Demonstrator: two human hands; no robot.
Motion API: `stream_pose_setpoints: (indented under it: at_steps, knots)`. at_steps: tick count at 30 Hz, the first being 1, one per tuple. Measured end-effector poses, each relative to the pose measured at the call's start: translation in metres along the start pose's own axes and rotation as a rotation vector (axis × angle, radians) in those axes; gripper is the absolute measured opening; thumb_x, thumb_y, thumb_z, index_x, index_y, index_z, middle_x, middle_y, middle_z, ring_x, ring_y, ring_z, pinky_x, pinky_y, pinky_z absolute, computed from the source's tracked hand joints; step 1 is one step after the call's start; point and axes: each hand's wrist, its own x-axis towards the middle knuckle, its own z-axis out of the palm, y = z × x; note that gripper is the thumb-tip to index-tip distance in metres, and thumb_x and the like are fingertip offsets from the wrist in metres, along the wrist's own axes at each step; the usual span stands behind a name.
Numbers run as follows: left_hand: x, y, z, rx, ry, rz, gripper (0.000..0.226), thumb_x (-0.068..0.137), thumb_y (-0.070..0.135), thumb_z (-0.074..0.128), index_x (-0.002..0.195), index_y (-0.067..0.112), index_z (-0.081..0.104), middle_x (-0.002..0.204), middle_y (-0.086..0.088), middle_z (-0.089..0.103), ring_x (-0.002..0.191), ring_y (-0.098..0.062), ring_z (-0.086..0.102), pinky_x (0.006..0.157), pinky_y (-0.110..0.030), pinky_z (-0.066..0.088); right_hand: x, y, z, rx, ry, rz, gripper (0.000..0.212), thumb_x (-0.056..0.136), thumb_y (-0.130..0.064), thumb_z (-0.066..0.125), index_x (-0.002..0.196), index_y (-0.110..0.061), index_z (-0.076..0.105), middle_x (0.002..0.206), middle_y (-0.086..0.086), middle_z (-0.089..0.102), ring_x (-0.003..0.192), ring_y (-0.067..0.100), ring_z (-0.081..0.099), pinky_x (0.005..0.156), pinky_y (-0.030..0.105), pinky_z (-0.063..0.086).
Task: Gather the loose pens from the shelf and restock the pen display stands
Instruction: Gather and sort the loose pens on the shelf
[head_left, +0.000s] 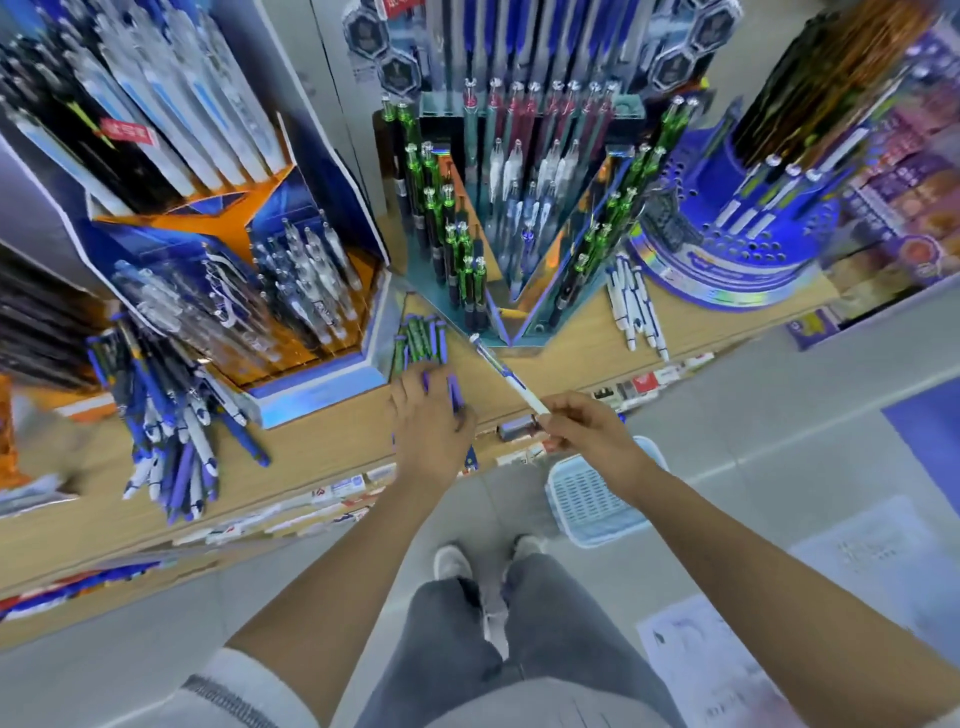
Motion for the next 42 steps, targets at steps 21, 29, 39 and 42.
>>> stream_pose_setpoints:
  at_steps: [21,29,39,42]
  knots:
    - [0.023,0.113,0.096,0.161,-0.334,0.200,0.061,0.100,0.041,0.039,0.153,0.021,0.015,0.162,0.004,-0.001,0.149,-0.017,-0.008,0.120,-0.038,-0.004,0.091,-0.040,-0.156,-0.433,0.393,-0.122,0.024,0.086,-0.026,0.070,0.106,-0.014,0.061,0.075,0.000,0.062,0.074,0.021,0.060,0.074,0.034,0.050]
    - [0.020,0.115,0.096,-0.036,-0.173,0.177,0.053,0.093,0.025,0.053,0.145,0.020,0.040,0.157,0.003,0.026,0.147,-0.017,0.014,0.118,-0.031,0.001,0.108,-0.027,-0.157,-0.765,0.356,-0.253,0.035,0.080,-0.023,0.074,0.110,-0.010,0.061,0.085,0.005,0.057,0.076,0.022,0.055,0.069,0.032,0.046]
    - [-0.028,0.066,0.017,-0.421,0.341,-0.201,0.008,0.088,0.027,0.053,0.087,0.022,0.059,0.067,0.006,0.059,0.059,-0.014,0.053,0.059,-0.040,0.049,0.039,-0.050,-0.045,-0.565,-0.281,-0.543,0.010,0.088,-0.006,0.067,0.087,-0.016,0.068,0.063,-0.003,0.057,0.058,0.001,0.048,0.058,0.010,0.037]
    - [-0.053,0.020,-0.018,-0.427,0.496,-0.346,0.011,0.086,0.035,0.052,0.083,0.025,0.056,0.064,0.003,0.058,0.060,-0.017,0.054,0.058,-0.038,0.048,0.024,-0.051,0.024,-0.559,-0.509,-0.545,0.012,0.090,-0.009,0.065,0.086,-0.020,0.066,0.065,0.008,0.060,0.057,0.004,0.048,0.058,0.020,0.041]
